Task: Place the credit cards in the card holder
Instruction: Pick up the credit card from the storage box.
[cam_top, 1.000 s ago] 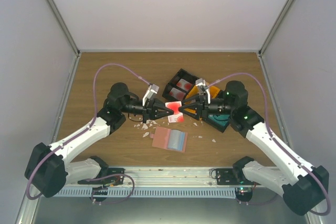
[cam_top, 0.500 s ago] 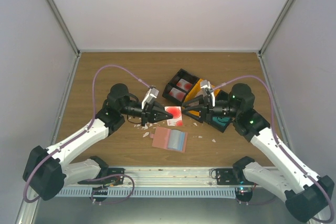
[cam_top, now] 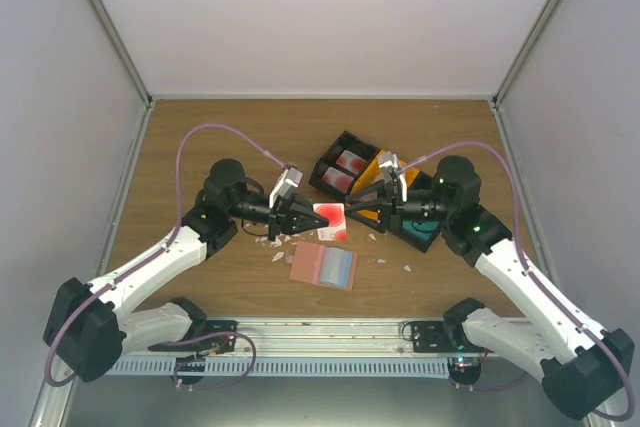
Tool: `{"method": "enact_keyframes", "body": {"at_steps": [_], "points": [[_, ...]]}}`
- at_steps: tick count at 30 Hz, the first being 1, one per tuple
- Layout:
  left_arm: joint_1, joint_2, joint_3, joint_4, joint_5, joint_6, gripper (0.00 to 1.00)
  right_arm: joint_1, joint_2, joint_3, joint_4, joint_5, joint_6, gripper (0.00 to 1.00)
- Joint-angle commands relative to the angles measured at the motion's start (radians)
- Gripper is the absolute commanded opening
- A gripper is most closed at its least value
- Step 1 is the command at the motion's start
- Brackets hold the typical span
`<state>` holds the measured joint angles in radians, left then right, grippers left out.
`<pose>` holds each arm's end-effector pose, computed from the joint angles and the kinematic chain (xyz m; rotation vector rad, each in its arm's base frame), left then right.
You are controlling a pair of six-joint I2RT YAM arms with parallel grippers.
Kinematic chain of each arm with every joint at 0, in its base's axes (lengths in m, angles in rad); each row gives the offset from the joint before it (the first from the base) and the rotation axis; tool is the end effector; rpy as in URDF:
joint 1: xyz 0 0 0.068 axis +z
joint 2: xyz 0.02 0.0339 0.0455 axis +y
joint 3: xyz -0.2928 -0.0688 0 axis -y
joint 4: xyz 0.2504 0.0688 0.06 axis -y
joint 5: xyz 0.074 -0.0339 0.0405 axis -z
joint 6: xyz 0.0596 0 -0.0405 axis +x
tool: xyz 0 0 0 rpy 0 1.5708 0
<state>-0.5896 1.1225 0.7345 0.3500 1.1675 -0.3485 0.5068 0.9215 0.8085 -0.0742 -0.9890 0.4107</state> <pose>0.1731 -0.1817 0.3345 1.1778 1.4359 -1.6053 0.1537 0.1423 0.3582 -0.8712 1.7231 1.4990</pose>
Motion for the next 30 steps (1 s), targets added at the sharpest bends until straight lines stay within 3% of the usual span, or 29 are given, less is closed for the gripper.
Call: {"method": "enact_keyframes", "body": {"at_steps": [1,21,26,30], "points": [[-0.009,-0.004,-0.009,0.043,0.024,0.005,0.0,0.009,0.017,0.028,-0.017,0.005,-0.024,0.41],[-0.015,-0.006,0.015,0.036,0.004,-0.068,0.0,0.079,0.077,0.086,-0.16,0.223,-0.102,0.37],[-0.015,0.002,0.047,0.041,-0.022,-0.157,0.0,0.092,0.082,0.071,-0.159,0.206,-0.128,0.35],[-0.015,0.007,0.093,-0.025,-0.088,-0.177,0.0,0.095,0.07,0.044,-0.108,0.067,-0.111,0.34]]}}
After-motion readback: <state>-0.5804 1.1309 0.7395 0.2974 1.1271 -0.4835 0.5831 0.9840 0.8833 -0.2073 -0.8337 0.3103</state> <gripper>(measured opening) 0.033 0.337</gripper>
